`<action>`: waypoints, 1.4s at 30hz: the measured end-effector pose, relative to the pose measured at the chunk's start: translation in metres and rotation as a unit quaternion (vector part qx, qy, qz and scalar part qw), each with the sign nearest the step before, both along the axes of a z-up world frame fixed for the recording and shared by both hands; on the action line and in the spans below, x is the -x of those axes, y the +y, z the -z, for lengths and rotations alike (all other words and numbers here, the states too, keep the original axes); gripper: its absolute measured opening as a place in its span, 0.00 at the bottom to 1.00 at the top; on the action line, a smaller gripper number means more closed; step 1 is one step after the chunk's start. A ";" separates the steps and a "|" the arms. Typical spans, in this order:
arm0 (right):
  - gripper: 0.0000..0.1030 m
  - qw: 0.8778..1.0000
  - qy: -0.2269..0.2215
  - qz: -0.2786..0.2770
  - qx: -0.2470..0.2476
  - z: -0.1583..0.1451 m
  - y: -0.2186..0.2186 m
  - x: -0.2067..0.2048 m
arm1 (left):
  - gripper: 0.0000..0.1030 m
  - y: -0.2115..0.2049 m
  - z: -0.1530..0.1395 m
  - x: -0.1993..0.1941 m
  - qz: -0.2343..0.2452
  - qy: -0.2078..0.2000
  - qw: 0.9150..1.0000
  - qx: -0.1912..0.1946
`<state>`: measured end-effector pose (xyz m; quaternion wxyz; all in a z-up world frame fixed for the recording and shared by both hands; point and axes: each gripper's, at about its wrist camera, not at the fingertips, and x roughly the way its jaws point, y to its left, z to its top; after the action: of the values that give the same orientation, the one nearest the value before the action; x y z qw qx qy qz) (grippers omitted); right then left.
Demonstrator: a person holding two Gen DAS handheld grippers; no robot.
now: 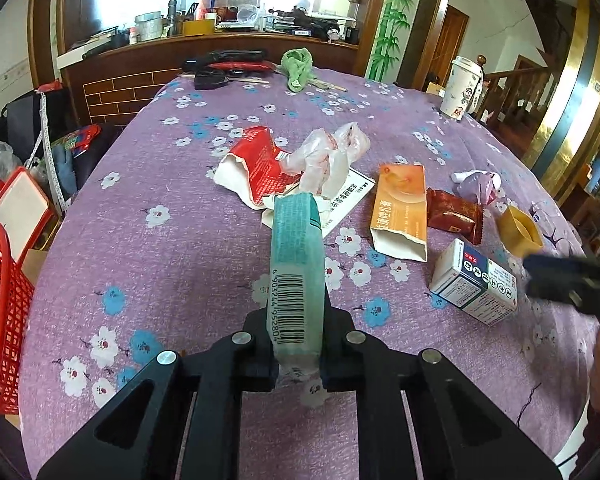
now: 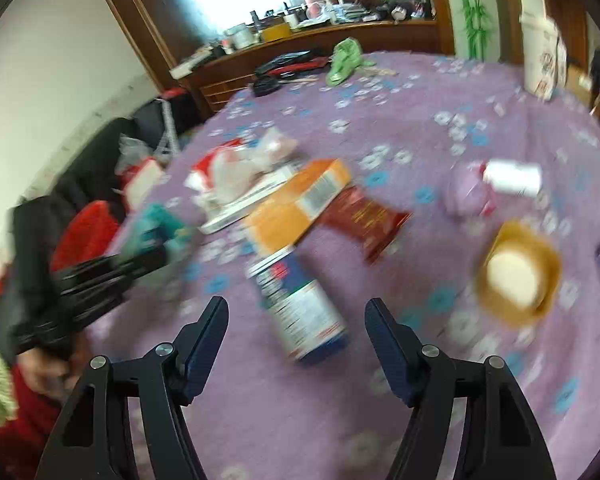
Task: Collect trash
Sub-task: 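Grasp the teal tissue pack with the left tool while the right tool grasps the white medicine box, then carry both items over the red basket and open both tools to drop them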
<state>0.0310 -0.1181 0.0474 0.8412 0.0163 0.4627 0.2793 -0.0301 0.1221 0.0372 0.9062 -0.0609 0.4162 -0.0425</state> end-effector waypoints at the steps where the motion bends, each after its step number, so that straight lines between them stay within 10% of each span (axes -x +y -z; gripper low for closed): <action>1: 0.73 1.000 0.008 -0.007 0.003 0.005 0.004 -0.005 | 0.13 0.000 0.000 0.001 0.000 -0.001 1.000 0.000; 4: 0.71 0.999 0.018 -0.020 0.020 0.017 0.018 -0.012 | 0.13 -0.001 0.000 0.006 0.000 -0.004 1.000 -0.006; 8: 0.36 0.998 0.024 -0.024 0.057 0.029 0.028 -0.009 | 0.13 -0.003 0.000 0.012 0.001 -0.008 1.000 -0.006; 20: 0.36 0.991 -0.090 0.056 0.082 0.001 0.024 0.066 | 0.13 -0.021 -0.007 0.039 -0.027 -0.046 0.998 -0.034; 42: 0.36 0.993 -0.088 0.043 0.068 0.000 0.044 0.085 | 0.13 -0.042 -0.015 0.063 -0.044 -0.091 0.989 -0.110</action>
<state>-0.0544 -0.0744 0.0473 0.8891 -0.0455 0.4035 0.2113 -0.0927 0.0802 0.0527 0.9424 0.0249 0.3314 0.0382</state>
